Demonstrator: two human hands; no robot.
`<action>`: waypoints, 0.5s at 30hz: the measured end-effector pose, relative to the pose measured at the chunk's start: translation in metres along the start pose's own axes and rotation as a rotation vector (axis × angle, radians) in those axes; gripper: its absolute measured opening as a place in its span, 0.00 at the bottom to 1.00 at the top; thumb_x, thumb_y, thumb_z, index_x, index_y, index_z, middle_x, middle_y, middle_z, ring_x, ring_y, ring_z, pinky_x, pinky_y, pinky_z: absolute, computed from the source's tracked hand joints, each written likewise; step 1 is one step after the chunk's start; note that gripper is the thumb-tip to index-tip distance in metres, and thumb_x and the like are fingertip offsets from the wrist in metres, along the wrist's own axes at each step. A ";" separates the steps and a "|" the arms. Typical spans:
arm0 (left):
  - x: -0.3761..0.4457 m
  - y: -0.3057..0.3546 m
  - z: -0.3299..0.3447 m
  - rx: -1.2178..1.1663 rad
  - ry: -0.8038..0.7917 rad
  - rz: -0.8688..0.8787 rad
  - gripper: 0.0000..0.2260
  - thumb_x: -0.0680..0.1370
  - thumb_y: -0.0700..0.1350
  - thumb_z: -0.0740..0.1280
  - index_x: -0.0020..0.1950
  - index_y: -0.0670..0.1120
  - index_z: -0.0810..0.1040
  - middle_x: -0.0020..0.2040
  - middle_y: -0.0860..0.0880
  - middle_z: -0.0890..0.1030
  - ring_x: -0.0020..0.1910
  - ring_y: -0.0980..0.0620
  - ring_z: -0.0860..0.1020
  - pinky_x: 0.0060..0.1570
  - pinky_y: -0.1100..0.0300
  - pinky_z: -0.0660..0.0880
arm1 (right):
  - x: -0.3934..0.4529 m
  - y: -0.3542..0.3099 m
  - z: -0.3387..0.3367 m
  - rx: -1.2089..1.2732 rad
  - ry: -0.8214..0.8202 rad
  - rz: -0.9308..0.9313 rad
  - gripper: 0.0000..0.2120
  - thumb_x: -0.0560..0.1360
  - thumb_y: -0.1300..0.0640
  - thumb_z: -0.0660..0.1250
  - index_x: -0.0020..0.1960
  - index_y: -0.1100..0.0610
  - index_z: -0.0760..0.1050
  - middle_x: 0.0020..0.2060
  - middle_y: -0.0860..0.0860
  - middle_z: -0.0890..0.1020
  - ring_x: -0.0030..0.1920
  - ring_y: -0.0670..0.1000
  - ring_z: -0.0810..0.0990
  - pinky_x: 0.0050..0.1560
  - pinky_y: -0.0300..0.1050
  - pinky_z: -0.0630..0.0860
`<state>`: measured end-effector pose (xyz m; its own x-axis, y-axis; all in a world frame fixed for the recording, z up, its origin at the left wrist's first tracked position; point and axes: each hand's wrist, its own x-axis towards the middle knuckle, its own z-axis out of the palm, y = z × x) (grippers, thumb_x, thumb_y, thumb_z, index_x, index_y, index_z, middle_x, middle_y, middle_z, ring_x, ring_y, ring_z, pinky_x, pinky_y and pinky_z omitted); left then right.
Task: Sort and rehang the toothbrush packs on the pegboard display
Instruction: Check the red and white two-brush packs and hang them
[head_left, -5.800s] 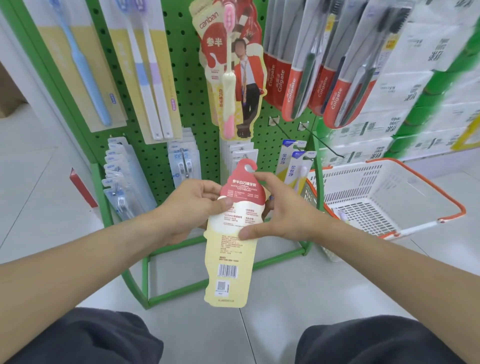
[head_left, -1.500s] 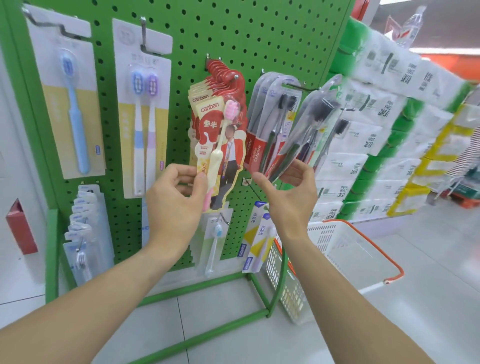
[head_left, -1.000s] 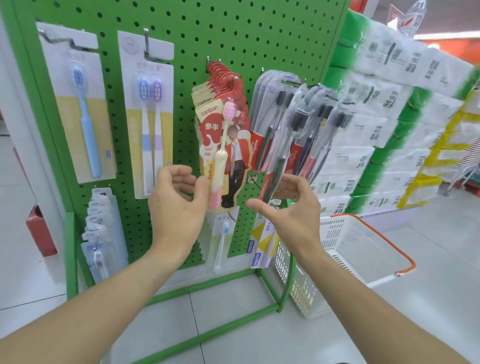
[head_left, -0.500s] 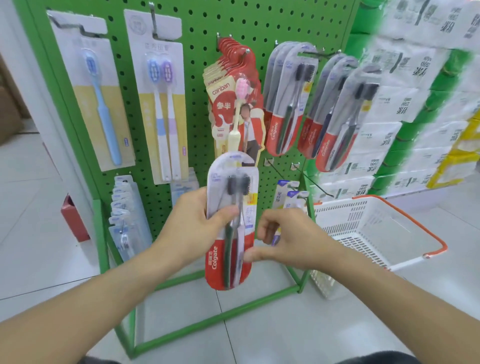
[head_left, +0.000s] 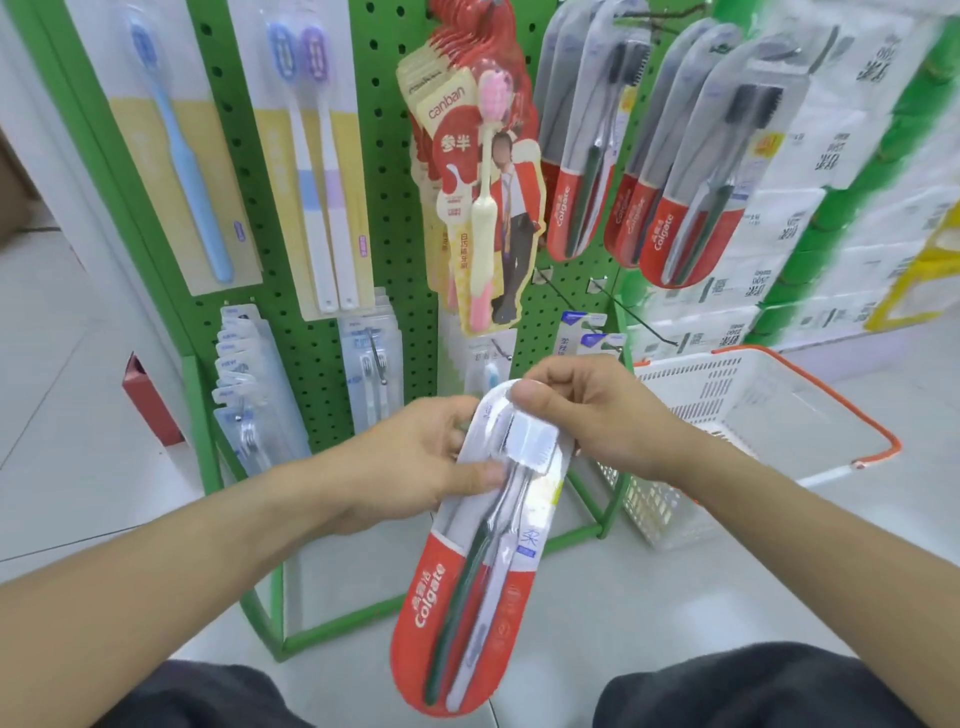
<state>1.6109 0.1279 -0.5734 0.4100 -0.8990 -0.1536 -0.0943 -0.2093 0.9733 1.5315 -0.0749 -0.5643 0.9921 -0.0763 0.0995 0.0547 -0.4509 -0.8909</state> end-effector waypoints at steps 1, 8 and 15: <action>0.001 0.001 0.000 -0.035 0.007 -0.010 0.15 0.80 0.33 0.67 0.66 0.42 0.75 0.56 0.39 0.85 0.55 0.39 0.84 0.52 0.47 0.82 | 0.001 0.001 0.001 -0.046 0.008 -0.020 0.11 0.82 0.55 0.67 0.45 0.60 0.80 0.31 0.50 0.79 0.30 0.45 0.74 0.31 0.36 0.70; 0.000 0.006 -0.003 -0.061 0.024 -0.141 0.14 0.85 0.47 0.60 0.61 0.37 0.76 0.54 0.40 0.86 0.52 0.43 0.86 0.49 0.52 0.84 | 0.003 0.006 0.000 -0.147 -0.057 -0.034 0.08 0.79 0.53 0.71 0.46 0.57 0.83 0.31 0.53 0.80 0.32 0.46 0.70 0.32 0.42 0.65; 0.004 0.001 -0.006 0.275 0.325 -0.105 0.09 0.83 0.46 0.65 0.47 0.43 0.80 0.37 0.42 0.85 0.35 0.50 0.79 0.41 0.52 0.77 | 0.001 0.002 0.002 0.002 -0.198 0.073 0.05 0.81 0.58 0.67 0.53 0.60 0.79 0.38 0.52 0.85 0.34 0.48 0.83 0.32 0.46 0.82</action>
<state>1.6184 0.1262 -0.5720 0.6902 -0.7090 -0.1449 -0.2567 -0.4271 0.8670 1.5325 -0.0742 -0.5667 0.9962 0.0677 -0.0541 -0.0180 -0.4485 -0.8936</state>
